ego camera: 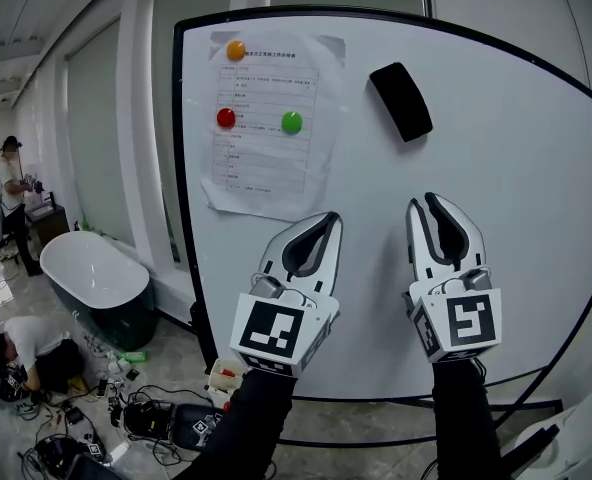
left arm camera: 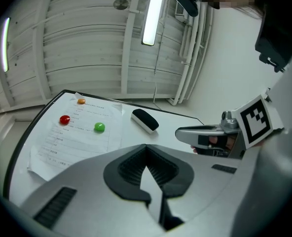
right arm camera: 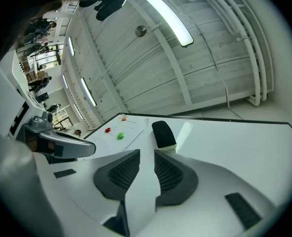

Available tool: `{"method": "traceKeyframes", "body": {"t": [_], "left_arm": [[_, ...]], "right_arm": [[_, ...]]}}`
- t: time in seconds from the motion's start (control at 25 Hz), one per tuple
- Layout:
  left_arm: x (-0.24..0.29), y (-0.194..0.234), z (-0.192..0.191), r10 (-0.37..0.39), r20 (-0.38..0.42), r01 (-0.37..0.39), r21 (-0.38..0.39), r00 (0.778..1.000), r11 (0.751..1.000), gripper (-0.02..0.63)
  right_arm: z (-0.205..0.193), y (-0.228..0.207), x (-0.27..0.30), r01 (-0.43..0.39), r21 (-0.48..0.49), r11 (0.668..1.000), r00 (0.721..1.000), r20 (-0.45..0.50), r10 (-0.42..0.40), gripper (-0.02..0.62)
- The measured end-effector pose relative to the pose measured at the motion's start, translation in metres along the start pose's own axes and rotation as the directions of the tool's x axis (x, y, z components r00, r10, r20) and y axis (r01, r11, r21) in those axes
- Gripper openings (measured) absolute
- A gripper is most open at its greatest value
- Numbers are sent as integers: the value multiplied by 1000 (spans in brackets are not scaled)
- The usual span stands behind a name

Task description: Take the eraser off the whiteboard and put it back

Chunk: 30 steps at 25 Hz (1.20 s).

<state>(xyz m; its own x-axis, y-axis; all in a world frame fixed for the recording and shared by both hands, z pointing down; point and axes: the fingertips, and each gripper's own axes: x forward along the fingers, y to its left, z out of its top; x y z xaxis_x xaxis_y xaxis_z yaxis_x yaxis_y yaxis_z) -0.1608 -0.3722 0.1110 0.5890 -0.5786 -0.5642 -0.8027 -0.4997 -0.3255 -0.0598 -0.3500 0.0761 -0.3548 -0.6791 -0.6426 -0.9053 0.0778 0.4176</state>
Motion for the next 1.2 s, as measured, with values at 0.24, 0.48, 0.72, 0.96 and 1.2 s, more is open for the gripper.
{"method": "traceKeyframes", "body": {"t": [0.24,0.48,0.72,0.96,1.2], "left_arm": [[6,2,-4,-3,4,3,-22,1000,1000,6],[15,8,-12,-14,-2,13,-5,1000,1000,6],[18,12,-15,-10,-4,10,-3,1000,1000,6],[18,18,-18,-2,-15,2,7,1000,1000,6],[17,22,-17,3,-7,-3,-2,1000,1000,6]], "right_arm": [[10,-15,34,13,-56,998,999,38,-11,252],[9,-33,70,18,-118,993,999,32,-14,272],[18,-47,104,10,-161,987,1000,25,-6,321],[12,-46,124,19,-173,985,1000,-16,-22,321],[9,-50,127,40,-179,983,998,-50,-49,318]]}}
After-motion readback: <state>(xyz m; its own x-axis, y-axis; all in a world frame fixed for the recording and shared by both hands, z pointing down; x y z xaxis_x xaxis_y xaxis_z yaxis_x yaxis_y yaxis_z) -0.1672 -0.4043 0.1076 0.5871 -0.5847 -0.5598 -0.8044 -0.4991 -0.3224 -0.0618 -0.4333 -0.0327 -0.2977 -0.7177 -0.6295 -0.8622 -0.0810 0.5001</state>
